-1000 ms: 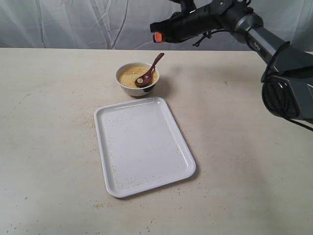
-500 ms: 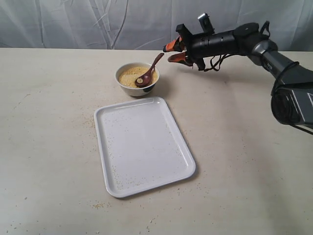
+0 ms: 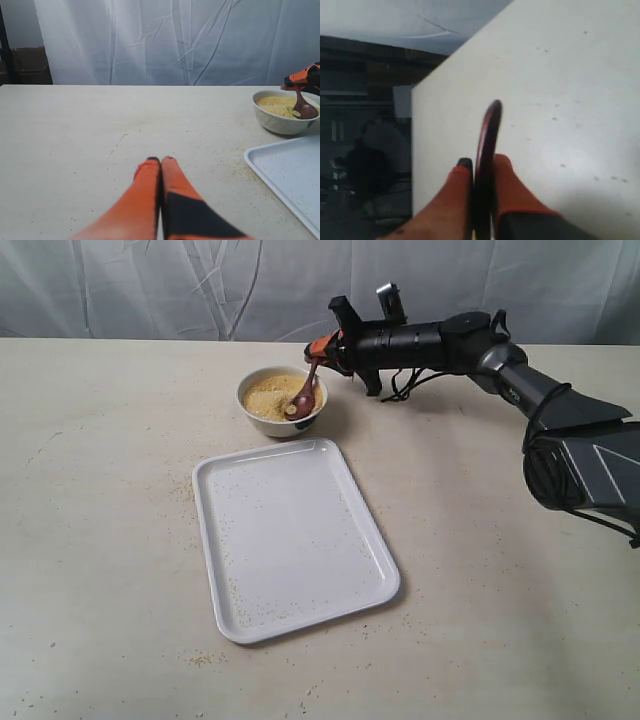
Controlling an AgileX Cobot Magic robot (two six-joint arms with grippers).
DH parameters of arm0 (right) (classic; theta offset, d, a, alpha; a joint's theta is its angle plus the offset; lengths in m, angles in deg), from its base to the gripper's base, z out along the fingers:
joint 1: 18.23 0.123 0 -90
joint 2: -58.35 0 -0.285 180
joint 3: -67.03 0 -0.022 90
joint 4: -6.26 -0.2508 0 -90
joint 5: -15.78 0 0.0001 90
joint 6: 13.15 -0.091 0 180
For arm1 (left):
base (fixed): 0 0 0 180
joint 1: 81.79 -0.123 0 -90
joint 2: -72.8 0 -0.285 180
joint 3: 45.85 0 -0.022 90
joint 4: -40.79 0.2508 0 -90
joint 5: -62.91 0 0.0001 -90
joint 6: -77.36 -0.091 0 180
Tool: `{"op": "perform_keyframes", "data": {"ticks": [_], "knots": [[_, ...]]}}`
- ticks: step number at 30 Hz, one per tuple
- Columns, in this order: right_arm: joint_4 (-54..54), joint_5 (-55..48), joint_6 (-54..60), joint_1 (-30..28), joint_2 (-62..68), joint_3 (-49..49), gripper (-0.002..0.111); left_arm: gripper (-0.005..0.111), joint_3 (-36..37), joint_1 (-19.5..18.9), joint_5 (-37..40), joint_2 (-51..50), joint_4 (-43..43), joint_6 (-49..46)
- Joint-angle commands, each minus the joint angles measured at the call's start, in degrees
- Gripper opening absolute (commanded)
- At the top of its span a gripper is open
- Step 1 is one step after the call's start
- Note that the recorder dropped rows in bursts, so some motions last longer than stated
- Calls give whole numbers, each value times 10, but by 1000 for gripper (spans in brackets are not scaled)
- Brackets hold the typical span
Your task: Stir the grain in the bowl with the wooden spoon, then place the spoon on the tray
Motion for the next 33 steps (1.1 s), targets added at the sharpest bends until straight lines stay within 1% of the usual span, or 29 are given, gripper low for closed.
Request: {"op": "perform_keyframes", "data": {"ticks": [1, 3, 8, 11, 15, 21, 23, 25, 29, 33], "knots": [[-52, 19, 12, -3, 2, 1, 0, 0, 3, -2, -3, 3, 0, 0], [-95, 23, 22, -3, 2, 1, 0, 0, 3, -2, -3, 3, 0, 0], [-178, 17, 108, -2, -6, 1, 0, 0, 3, -2, -3, 3, 0, 0], [-224, -1, 232, -2, -14, 1, 0, 0, 3, -2, -3, 3, 0, 0], [-226, -35, 397, -2, -30, 2, 0, 0, 3, -2, -3, 3, 0, 0], [-226, -37, 590, 16, -54, 4, 0, 0, 3, -2, -3, 3, 0, 0], [-226, -37, 638, 25, -56, 4, 0, 0, 3, -2, -3, 3, 0, 0], [-226, -36, 665, 32, -53, 4, 0, 0, 3, -2, -3, 3, 0, 0], [-166, -10, 689, 48, -47, 4, 0, 0, 3, -2, -3, 3, 0, 0], [-167, -14, 689, 55, -36, 4, 0, 0, 3, -2, -3, 3, 0, 0]]}}
